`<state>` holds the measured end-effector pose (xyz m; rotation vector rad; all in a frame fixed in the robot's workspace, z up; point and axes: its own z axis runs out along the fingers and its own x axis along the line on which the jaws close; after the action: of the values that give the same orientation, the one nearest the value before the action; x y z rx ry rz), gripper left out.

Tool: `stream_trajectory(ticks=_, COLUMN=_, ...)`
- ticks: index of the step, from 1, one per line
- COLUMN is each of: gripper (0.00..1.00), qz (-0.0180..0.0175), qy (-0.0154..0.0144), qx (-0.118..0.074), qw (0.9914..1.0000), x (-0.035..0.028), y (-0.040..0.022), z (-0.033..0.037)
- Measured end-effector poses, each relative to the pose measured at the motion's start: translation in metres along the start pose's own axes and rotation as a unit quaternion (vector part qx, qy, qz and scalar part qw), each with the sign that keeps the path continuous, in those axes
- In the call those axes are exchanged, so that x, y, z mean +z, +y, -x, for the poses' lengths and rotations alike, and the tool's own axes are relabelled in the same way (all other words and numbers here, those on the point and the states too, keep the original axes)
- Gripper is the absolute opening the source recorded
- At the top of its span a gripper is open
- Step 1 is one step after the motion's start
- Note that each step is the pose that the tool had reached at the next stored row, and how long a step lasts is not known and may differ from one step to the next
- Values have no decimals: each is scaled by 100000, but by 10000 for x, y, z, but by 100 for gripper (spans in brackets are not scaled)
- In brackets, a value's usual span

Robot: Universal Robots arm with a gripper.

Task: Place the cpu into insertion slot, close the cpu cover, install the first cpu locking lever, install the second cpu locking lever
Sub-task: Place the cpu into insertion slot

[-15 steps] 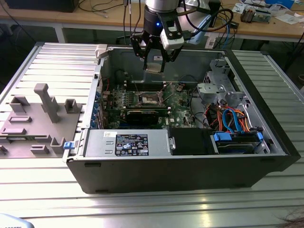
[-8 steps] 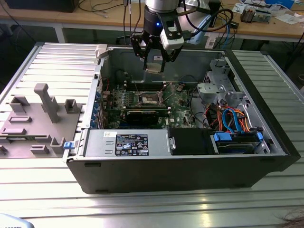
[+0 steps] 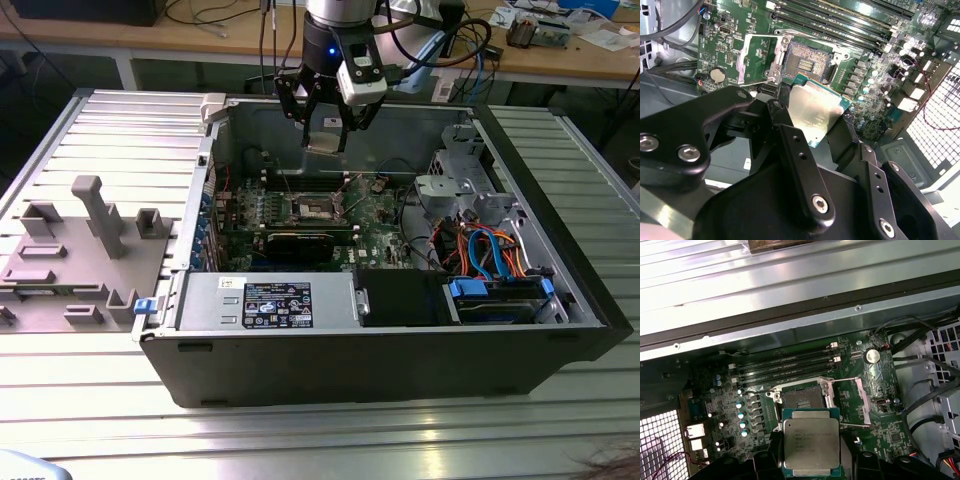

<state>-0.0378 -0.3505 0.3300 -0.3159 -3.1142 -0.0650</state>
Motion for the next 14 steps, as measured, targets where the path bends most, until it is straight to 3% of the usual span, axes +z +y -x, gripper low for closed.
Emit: stream_trajectory(ticks=14, gripper=55, qz=4, qy=-13, qx=296, qw=100000, x=2, y=0, z=0)
